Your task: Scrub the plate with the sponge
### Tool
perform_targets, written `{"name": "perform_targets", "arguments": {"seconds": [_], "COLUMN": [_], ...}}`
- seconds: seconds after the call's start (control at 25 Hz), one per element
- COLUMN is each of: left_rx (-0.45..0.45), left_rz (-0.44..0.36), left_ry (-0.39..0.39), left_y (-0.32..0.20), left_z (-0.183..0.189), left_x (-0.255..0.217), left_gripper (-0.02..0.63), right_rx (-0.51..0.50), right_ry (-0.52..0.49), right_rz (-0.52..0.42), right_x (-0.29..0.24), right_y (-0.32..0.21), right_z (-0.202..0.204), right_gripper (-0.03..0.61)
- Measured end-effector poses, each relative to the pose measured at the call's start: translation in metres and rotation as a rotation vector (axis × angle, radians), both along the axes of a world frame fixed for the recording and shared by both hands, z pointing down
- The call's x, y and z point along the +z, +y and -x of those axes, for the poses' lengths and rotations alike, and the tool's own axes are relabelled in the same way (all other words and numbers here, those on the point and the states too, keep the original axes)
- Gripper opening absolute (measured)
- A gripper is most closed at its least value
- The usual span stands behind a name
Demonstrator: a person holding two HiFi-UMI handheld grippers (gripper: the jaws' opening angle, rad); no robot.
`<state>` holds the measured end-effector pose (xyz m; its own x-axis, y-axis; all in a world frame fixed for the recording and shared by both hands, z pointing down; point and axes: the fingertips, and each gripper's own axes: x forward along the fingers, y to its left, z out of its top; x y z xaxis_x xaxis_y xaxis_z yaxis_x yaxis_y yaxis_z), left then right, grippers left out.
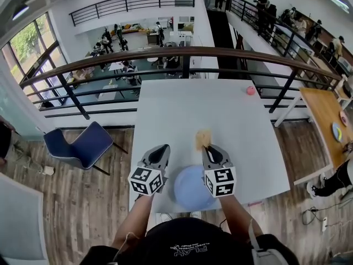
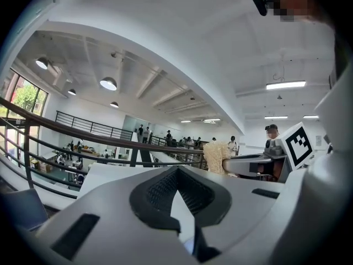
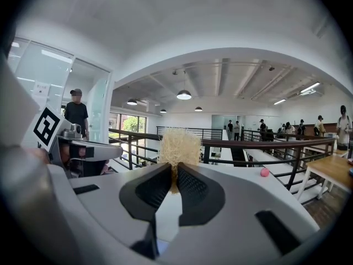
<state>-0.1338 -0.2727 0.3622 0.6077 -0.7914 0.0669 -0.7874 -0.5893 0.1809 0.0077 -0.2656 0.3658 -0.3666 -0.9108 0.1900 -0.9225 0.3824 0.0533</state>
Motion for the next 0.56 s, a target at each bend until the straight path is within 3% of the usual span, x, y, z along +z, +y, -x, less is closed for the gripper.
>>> {"name": "perform_targets", "arguments": {"seconds": [0.56], "left_rx": [-0.032], "left_rz": [0.003], "left_ry": [-0.008], "left_y": [-0.005], "left_z": [0.013], "left_x": [0.007], "left_gripper": [0.009], "right_rx": [0.008], "right_ry": [0.002], "right_rz": [0.001], "right_x": [0.004], "right_y": [-0.006], "right_z": [0.002], "right_gripper": [0.043]}}
